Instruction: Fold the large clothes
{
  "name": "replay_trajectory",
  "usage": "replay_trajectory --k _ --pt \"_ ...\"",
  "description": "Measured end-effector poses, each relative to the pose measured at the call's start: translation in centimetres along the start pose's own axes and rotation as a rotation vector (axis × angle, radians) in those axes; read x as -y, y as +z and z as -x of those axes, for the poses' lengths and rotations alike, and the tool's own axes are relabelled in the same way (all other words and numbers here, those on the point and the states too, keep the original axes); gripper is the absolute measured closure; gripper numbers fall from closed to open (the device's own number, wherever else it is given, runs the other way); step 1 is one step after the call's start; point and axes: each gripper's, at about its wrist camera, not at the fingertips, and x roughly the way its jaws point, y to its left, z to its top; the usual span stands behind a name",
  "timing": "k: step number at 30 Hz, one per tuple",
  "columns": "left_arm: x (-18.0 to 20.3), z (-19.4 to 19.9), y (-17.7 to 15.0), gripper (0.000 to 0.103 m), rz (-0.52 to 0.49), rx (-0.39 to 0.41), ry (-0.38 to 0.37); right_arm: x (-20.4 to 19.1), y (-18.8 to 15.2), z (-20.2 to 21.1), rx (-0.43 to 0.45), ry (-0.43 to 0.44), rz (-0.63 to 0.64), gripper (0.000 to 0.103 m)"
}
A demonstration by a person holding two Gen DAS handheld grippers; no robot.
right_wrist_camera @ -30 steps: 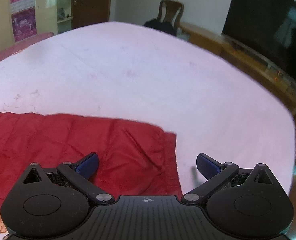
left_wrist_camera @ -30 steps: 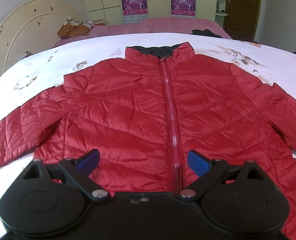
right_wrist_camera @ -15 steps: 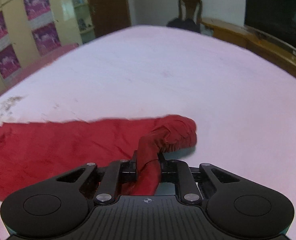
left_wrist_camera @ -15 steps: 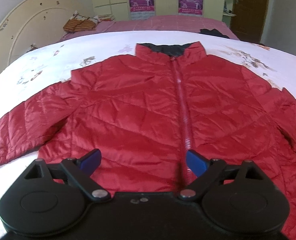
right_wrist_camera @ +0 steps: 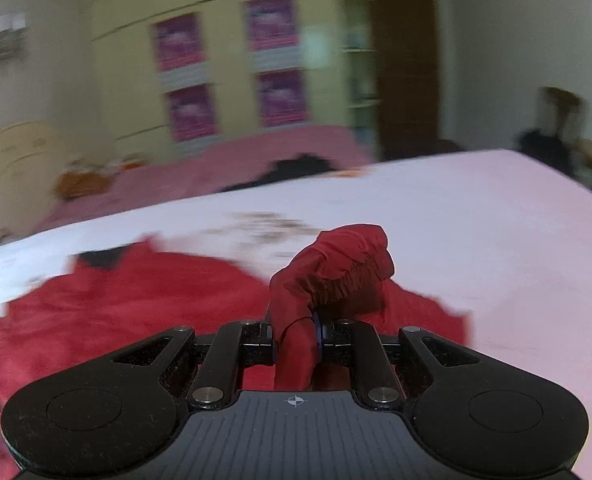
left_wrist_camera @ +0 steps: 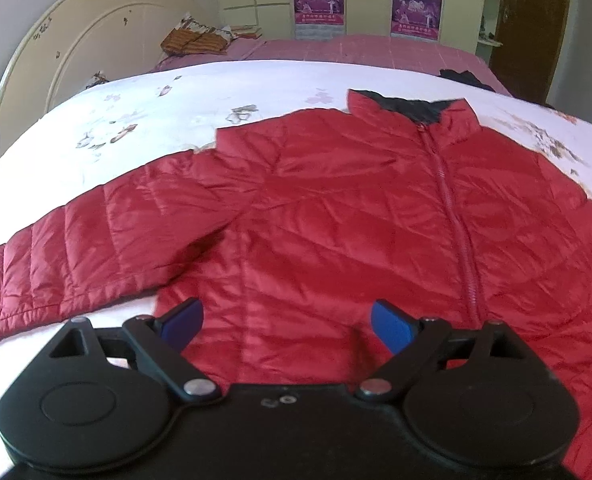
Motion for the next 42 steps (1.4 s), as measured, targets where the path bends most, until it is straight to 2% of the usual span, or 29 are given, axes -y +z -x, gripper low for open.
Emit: replay_trajectory --k 6,12,14,15,16,19,24,27,29,30,32,35,39,42 --pt "-3.2 0.2 0.9 0.013 0.031 0.021 -0.042 -11.0 -0.9 -5.2 -0.092 0.201 0.068 0.088" --pt "-4.8 -0.1 1.8 0.013 0.040 0.028 -0.098 -17.5 -3.2 -11.7 -0.294 0.352 0.027 0.085" --pt "-4.8 -0.3 2.0 0.011 0.035 0.022 -0.129 -18.2 -3.7 -12.0 -0.321 0.374 0.001 0.051" --pt "-4.7 -0.3 2.1 0.010 0.033 0.018 -0.153 -18.1 -3.5 -11.5 -0.303 0.373 -0.013 0.022" --pt "-4.4 -0.4 2.1 0.009 0.030 0.015 -0.181 -17.5 -3.2 -11.0 -0.269 0.366 -0.017 0.017" --pt "-2.9 -0.6 2.1 0.006 0.006 0.012 -0.258 -16.1 -1.9 -9.4 -0.210 0.327 -0.003 0.017" --pt "0.4 -2.3 2.2 0.005 -0.049 -0.023 -0.307 -11.4 -0.8 -6.2 -0.121 0.187 0.021 0.017" --pt "1.1 -4.0 2.4 0.020 -0.025 -0.055 -0.337 -8.4 -1.2 -4.3 -0.095 0.094 0.030 0.017" --pt "1.3 -4.7 2.4 0.044 -0.002 -0.055 -0.359 -6.7 -1.7 -3.4 -0.087 0.042 0.029 0.017" --pt "1.4 -5.1 2.4 0.051 0.006 -0.059 -0.371 -6.0 -2.0 -3.1 -0.084 0.019 0.026 0.017" --pt "1.4 -5.5 2.5 0.085 0.015 -0.057 -0.374 -4.7 -2.5 -2.8 -0.085 -0.018 0.014 0.017" --pt "1.2 -5.4 3.0 0.092 0.032 -0.028 -0.369 -3.1 -2.6 -2.5 -0.088 -0.054 -0.016 0.017" --pt "0.2 -3.7 4.7 0.094 0.059 0.081 -0.359 -1.9 -2.4 -3.0 -0.081 -0.084 -0.028 0.017" --pt "-1.2 -3.0 5.7 0.094 0.069 0.143 -0.308 -1.6 -2.0 -3.7 -0.088 -0.085 -0.035 0.017"
